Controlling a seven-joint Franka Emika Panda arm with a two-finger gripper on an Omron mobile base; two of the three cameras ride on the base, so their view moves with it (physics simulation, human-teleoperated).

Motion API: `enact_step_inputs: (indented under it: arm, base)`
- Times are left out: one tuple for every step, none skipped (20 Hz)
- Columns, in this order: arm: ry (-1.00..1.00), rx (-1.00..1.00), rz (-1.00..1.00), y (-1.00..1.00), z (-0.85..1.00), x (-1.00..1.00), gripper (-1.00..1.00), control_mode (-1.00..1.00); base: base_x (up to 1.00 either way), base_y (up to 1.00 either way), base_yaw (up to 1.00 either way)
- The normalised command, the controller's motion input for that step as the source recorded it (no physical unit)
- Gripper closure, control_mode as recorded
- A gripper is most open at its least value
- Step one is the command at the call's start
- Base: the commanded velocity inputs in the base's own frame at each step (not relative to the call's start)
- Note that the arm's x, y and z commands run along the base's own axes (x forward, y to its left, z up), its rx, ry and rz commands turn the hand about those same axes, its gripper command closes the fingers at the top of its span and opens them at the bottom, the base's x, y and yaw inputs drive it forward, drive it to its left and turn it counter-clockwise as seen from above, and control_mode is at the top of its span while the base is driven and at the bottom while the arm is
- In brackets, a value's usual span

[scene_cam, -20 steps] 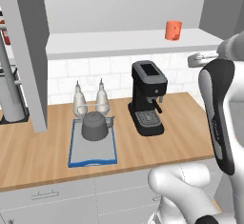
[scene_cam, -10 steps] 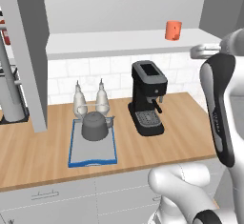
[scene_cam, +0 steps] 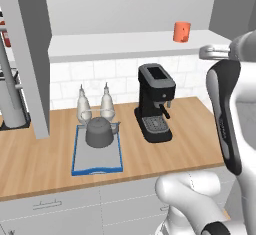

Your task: Pick the kettle from the counter and place it on the tray. Then pick the mug from the cabinet and place it on the tray. Then close the cabinet doors.

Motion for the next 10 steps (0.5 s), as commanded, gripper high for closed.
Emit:
enact_step_inputs:
  arm:
    - [0.0,0.0,0.0,-0.03,0.0,0.18,-1.0,-1.0]
    - [0.0,0.0,0.0,-0.04,0.0,0.16,-1.0,-1.0]
    - [0.0,0.0,0.0,-0.07,0.0,0.2,-1.0,-1.0]
    - [0.0,0.0,0.0,0.0,0.0,0.19,-1.0,-1.0]
    - [0.0,0.0,0.0,0.0,0.0,0.19,-1.0,-1.0]
    - [0.0,0.0,0.0,0.0,0.0,0.2,-1.0,-1.0]
    - [0.0,0.0,0.0,0.0,0.0,0.21,-1.0,-1.0]
    - [0.0,0.0,0.0,0.0,0.0,0.24,-1.0,-1.0]
    - [0.0,0.0,0.0,0.0,0.01,0.23,-1.0,-1.0]
    - [0.0,0.0,0.0,0.0,0.04,0.24,-1.0,-1.0]
  base:
    - [0.0,0.0,0.0]
    - [0.0,0.0,0.0]
    - [0.0,0.0,0.0]
    - [0.0,0.0,0.0]
    - [0.0,0.0,0.0]
    - [0.0,0.0,0.0]
    - [0.0,0.0,0.0]
    - [0.0,0.0,0.0]
    - [0.0,0.0,0.0]
    - [0.0,0.0,0.0]
